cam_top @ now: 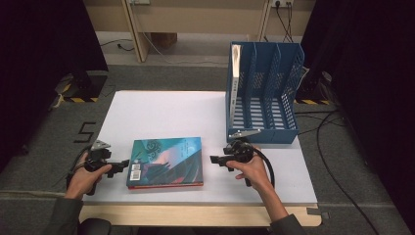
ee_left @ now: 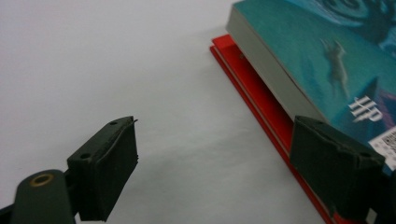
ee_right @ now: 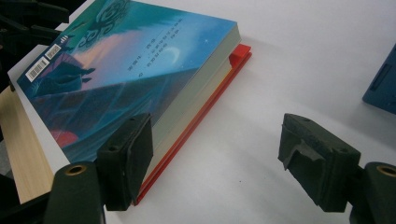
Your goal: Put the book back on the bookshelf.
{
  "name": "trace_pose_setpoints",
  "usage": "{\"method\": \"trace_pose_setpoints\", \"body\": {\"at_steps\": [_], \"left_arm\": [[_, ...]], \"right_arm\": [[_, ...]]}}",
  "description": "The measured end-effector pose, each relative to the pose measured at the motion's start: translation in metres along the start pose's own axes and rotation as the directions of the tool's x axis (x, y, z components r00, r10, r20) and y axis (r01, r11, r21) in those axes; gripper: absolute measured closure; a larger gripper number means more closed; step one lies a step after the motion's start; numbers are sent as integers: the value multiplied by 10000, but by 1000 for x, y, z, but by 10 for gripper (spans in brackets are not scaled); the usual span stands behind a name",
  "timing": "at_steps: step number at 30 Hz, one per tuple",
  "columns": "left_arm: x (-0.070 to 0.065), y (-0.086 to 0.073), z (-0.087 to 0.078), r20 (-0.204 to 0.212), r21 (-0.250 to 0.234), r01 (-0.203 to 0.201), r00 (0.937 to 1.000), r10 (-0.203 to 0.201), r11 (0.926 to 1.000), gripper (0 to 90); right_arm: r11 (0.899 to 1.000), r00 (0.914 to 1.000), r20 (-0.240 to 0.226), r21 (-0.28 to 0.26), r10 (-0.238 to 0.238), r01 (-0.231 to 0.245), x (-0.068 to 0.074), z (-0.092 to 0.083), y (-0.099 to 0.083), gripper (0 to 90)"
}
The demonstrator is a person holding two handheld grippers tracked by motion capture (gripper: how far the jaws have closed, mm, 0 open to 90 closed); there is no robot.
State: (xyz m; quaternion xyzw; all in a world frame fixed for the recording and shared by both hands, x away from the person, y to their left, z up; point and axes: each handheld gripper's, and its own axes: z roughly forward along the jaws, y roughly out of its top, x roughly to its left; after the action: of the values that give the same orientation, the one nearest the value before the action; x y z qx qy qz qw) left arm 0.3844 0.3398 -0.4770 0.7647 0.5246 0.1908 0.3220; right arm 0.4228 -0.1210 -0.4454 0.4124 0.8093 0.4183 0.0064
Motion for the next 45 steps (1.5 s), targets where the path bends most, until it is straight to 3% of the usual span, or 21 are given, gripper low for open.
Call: {"method": "trace_pose_setpoints", "body": {"at_steps": [8, 18, 26, 35, 39, 41, 43, 45], "left_arm": [[-5, 2, -3, 234, 119, -118, 9997, 115, 9999, 320], [-16, 5, -9, 15, 140, -500, 9988, 499, 9987, 488], [-23, 8, -10, -254, 231, -813, 9963, 819, 9964, 547], [-24, 8, -11, -107, 222, -730, 9973, 733, 9971, 611], [-26, 9, -13, -207, 229, -782, 9967, 787, 9967, 612], [-27, 9, -12, 177, 221, -714, 9973, 711, 9972, 611], [-35, 10, -8, 380, 370, -899, 9953, 885, 9953, 512], [-42, 13, -7, 264, 403, -1264, 9918, 1254, 9912, 361]], "right_arm": [[9999, 9999, -124, 110, 119, -117, 0, 5, -2, 271], [9995, 9993, -316, 284, 176, -167, 0, 14, -3, 271], [9988, 9976, -590, 361, 364, -343, 2, 19, -4, 271], [9985, 9956, -854, 441, 375, -339, 4, 25, -5, 272], [9980, 9951, -908, 514, 403, -357, 4, 29, -5, 274], [9977, 9947, -932, 554, 434, -383, 6, 30, -5, 275], [9978, 9943, -990, 563, 405, -351, 6, 31, -5, 275], [9976, 9933, -1051, 549, 481, -425, 7, 32, -5, 276]]}}
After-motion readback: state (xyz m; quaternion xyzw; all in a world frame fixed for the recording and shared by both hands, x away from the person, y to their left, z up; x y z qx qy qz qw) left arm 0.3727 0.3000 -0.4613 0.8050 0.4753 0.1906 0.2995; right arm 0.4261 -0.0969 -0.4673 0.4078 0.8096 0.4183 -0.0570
